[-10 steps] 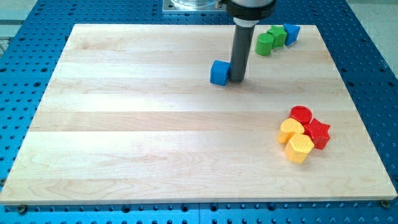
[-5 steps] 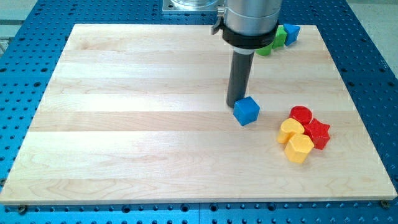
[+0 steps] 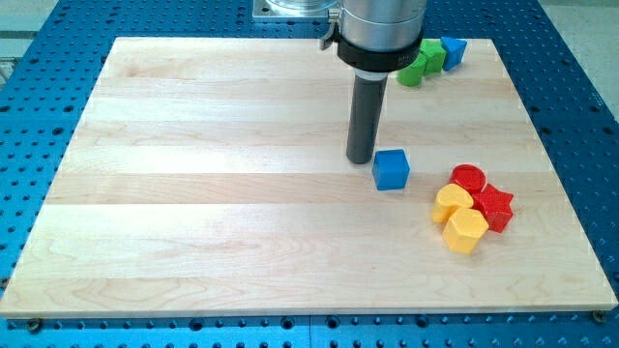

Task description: Move the blue cube to the top left of the yellow heart

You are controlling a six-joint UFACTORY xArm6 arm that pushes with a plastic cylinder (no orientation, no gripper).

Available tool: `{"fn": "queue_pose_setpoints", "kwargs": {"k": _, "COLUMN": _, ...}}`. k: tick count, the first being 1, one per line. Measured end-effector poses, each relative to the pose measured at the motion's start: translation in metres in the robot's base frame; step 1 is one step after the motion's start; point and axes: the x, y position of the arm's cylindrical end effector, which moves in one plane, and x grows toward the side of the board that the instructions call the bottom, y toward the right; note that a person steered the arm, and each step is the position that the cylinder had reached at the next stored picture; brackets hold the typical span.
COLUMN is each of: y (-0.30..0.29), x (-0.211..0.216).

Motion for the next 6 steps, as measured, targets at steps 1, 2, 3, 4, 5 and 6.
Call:
{"fn": "queue_pose_setpoints", "kwargs": {"k": 1, "y": 0.005, "x": 0.021}}
{"fn": "queue_pose_setpoints", "kwargs": {"k": 2, "y": 0.005, "x": 0.023}}
{"fn": "queue_pose_setpoints", "kwargs": {"k": 3, "y": 0.005, "x": 0.037}}
{"fn": "queue_pose_setpoints", "kwargs": {"k": 4, "y": -0.018, "x": 0.04}}
{"fn": "queue_pose_setpoints", "kwargs": {"k": 5, "y": -0.021, "x": 0.069}}
{"fn": "queue_pose_setpoints", "kwargs": {"k": 6, "y": -0.013, "x": 0.058}}
